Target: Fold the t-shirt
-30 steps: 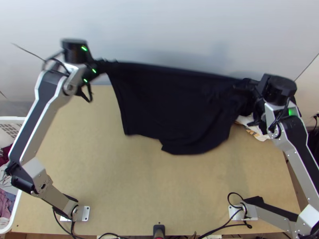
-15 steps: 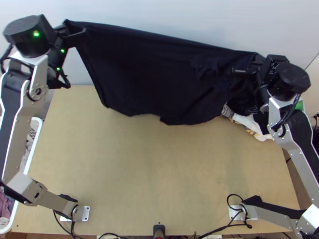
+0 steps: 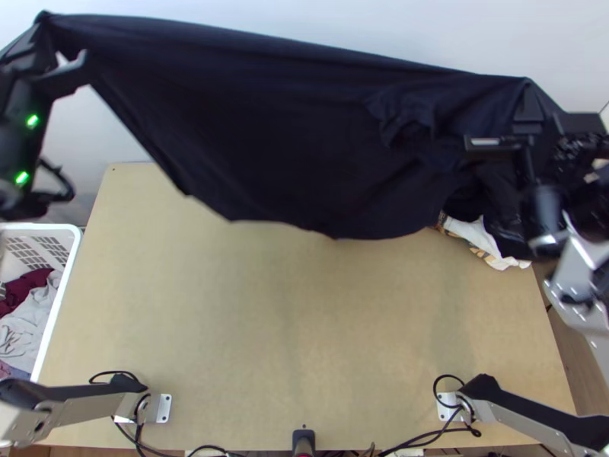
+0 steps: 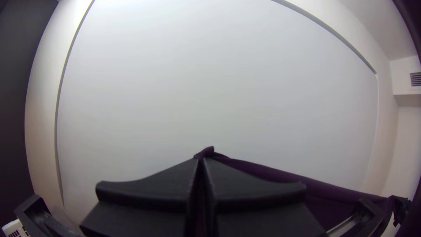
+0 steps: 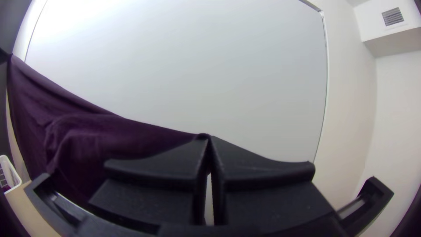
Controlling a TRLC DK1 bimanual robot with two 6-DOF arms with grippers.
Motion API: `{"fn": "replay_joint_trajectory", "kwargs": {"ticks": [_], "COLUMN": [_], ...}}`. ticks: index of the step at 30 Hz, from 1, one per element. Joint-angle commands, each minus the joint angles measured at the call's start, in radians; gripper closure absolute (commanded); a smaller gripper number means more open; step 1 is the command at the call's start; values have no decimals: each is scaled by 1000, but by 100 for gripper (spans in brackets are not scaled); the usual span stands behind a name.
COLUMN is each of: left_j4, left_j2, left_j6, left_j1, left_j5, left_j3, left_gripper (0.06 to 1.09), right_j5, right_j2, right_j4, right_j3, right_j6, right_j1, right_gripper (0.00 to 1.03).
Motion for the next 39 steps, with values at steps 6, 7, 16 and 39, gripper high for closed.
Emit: {"fn": "replay_joint_trajectory", "kwargs": {"ticks": [6, 7, 16, 39], "left_j4": [-337, -375, -562, -452], "left_j2": [-236, -253, -351, -423], "left_j6": [37, 37, 39, 164], "left_j1": [-258, -267, -278, -149], "left_j5": [-4, -2, 31, 62], "left_j3": [-29, -26, 27, 42], "left_gripper": [105, 105, 105, 105], "right_j5": [59, 74, 129, 158], "right_j2": [-200, -217, -282, -213], "right_j4": [-267, -305, -638, -660], "right_j3": [-41, -38, 113, 389], "right_j6": [-2, 3, 50, -55], "right_j1": [191, 214, 306, 300], "right_gripper": [100, 100, 100, 100]}}
